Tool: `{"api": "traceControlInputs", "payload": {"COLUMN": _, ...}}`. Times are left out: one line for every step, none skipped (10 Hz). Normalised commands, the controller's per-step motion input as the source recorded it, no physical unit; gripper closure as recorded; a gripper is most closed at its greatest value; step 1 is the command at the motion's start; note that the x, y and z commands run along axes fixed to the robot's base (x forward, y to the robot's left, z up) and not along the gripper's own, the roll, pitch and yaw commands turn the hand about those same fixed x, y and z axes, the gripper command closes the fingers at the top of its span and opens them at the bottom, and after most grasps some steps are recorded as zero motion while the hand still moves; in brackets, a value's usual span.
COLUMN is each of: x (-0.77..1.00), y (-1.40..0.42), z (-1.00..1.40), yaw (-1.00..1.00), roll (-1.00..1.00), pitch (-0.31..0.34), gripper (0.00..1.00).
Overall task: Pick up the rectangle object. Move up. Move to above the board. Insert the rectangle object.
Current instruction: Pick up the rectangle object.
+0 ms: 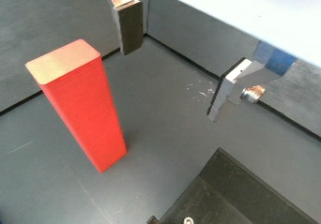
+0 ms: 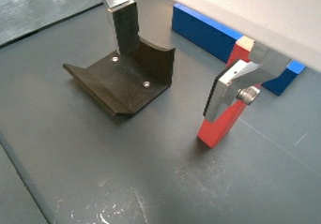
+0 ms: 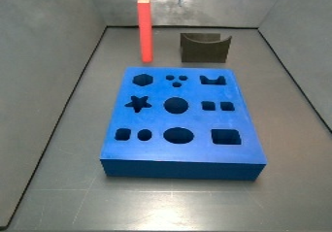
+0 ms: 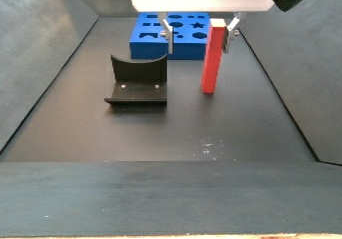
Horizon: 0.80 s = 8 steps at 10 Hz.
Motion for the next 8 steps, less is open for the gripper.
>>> {"api": "traceControlInputs", "payload": {"x": -0.36, "y": 0.0, "z": -0.03, "yaw": 0.0, "roll": 0.0, "pitch": -0.183, "gripper": 0.0}}
{"api": "traceControlInputs", "payload": {"x": -0.51, "y": -0.01, "z": -0.1, "yaw": -0.01, "roll": 0.0, "pitch": -0.269, "gripper": 0.0}}
{"api": "traceControlInputs", "payload": {"x": -0.4, "y": -0.14, "z": -0.11, "yaw": 0.0, "roll": 0.0, "pitch": -0.191, "gripper": 0.0}}
{"api": "traceControlInputs", "payload": {"x": -0.33, "y": -0.18, "z": -0.04, "yaw": 0.0, "roll": -0.07, "pitch": -0.209, "gripper": 0.0}}
{"api": "traceControlInputs", "payload": {"x": -0.34, "y": -0.21, "z": -0.01, "yaw": 0.01, "roll": -0.1, "pitch": -0.271, "gripper": 0.0}}
{"api": "traceControlInputs", "payload": {"x": -0.27, "y": -0.27, "z": 0.0, "yaw": 0.0, "roll": -0.09, "pitch": -0.28, "gripper": 0.0}}
{"api": "traceControlInputs", "payload": {"x": -0.13, "y": -0.34, "z": 0.0, "yaw": 0.0, "roll": -0.01, "pitch": -0.2, "gripper": 0.0}}
{"api": "traceControlInputs", "payload": {"x": -0.11, "y": -0.33, "z": 0.0, "yaw": 0.0, "roll": 0.0, "pitch": -0.174, "gripper": 0.0}}
